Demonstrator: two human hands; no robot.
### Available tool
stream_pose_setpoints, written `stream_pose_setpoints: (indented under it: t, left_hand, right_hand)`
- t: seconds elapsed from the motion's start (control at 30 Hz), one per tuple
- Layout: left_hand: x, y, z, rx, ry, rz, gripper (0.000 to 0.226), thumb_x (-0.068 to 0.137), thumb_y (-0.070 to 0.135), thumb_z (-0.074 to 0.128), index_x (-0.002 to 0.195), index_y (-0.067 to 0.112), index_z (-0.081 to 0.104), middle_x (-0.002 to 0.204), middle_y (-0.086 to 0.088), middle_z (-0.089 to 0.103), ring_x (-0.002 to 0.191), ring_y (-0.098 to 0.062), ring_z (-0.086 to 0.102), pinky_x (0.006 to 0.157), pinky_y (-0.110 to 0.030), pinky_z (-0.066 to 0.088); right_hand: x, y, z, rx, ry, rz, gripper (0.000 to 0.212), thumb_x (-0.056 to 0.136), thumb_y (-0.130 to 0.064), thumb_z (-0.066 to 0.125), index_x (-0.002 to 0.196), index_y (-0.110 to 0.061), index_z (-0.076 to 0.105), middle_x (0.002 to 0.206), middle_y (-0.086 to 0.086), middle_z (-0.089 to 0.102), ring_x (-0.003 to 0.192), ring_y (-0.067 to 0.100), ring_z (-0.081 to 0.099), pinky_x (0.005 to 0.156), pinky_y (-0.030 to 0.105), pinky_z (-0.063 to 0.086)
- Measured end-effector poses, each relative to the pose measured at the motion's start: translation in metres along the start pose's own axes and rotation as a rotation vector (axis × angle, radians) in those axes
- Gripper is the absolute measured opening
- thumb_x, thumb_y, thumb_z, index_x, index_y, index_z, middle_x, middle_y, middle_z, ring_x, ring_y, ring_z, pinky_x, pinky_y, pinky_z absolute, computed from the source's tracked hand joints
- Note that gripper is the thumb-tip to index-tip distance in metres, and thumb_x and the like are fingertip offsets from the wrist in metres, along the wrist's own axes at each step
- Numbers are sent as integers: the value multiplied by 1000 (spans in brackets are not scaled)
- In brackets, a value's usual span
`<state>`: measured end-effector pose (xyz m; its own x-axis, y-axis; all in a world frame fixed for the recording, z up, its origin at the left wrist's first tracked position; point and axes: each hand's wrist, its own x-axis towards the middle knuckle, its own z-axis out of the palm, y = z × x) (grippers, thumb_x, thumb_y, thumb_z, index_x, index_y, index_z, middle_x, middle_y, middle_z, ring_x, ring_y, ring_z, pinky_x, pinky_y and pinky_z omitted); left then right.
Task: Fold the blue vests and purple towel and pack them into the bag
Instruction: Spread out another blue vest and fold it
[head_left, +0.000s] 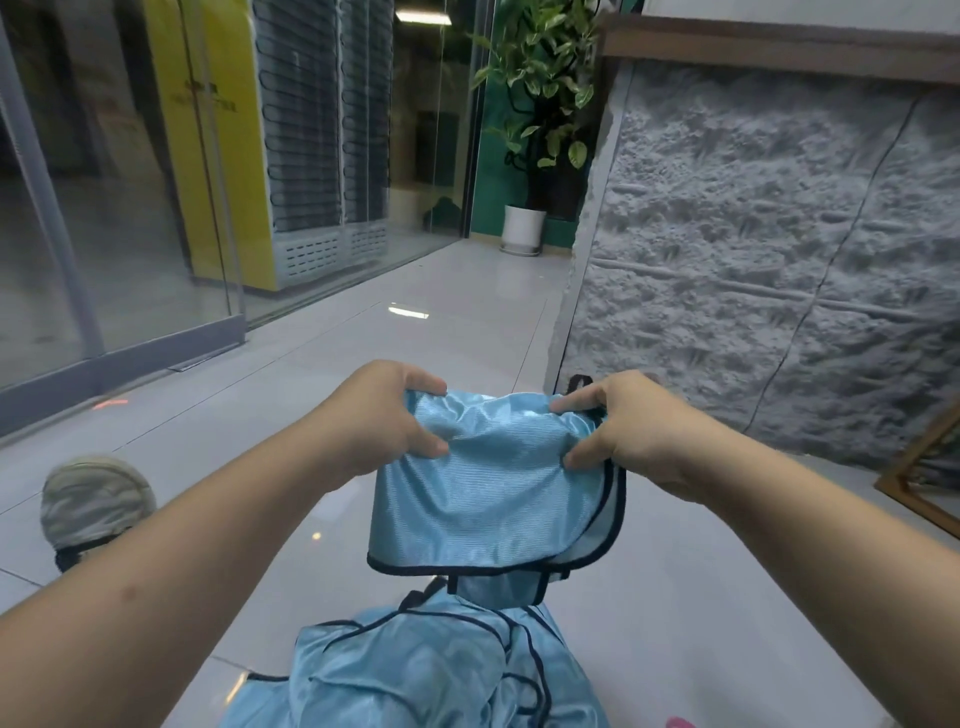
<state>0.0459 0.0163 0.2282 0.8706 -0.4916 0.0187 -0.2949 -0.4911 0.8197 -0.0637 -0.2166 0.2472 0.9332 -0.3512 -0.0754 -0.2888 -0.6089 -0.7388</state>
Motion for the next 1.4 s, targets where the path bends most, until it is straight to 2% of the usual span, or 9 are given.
stream_pose_setpoints:
  t: [0.1,0.2,0.27,0.47,0.6,0.87,1.07,1.2,1.4]
  left_hand:
    - [3,-1,3,202,38,22,53,76,15,92,124,24,71,118,-1,63,99,-21,60,81,-28,47]
    - [7,-4,5,343,50,57,10,85,24,84,88,19,77,83,-1,69,77,-20,64,61,-27,47]
    - [9,-7,3,398,22,74,17,90,28,79,77,19,73,73,-1,63,67,-18,56,55,-26,40]
    - [15,-16,-14,445,-108,120,24,90,39,77,76,19,73,86,-7,72,78,-20,66,70,-33,51]
    - [7,-25,-26,189,-407,82,16,95,29,74,93,14,79,95,-5,80,89,-19,73,90,-39,56]
    - [-1,-43,-26,263,-797,54,58,72,61,82,103,11,80,111,-17,76,98,-21,70,102,-50,51]
    - [-4,-33,20,-400,-820,16,49,90,17,73,136,7,61,136,-17,67,124,-40,64,102,-45,52]
    - [-4,-30,43,-490,-724,-53,33,95,5,69,128,3,67,128,-19,71,116,-36,69,103,-47,55]
    - [-4,-41,41,-761,-592,-184,34,95,13,68,128,6,66,124,-20,72,112,-39,70,98,-50,55]
  right_hand:
    - [-3,-2,6,-141,19,-19,39,76,-2,83,110,-22,81,98,5,77,85,24,75,78,33,65]
    - [-2,-1,9,-158,43,-24,11,80,-10,76,86,-17,81,78,3,71,65,23,62,58,34,49]
    - [-2,-1,8,-126,46,-27,4,81,-14,75,82,-13,79,71,5,62,63,20,53,59,32,42]
    - [-1,6,-3,43,-14,-78,5,87,-15,80,83,-13,80,86,11,77,77,23,72,74,36,57]
    - [2,12,-3,221,-39,-119,1,89,-5,79,91,-6,79,93,17,78,84,30,75,76,38,59]
    - [12,3,7,218,-90,-292,10,93,-2,75,97,-12,74,89,6,77,85,22,76,80,34,61]
    - [19,-6,21,118,-173,-363,18,92,-7,77,102,-22,73,96,8,77,93,26,74,92,48,60]
    - [22,-6,31,49,-127,-370,25,88,-9,82,106,-22,71,65,-25,62,66,-4,58,72,18,48]
    - [29,15,32,275,58,-89,77,69,-62,87,135,-30,61,121,-1,70,109,18,69,100,45,55]
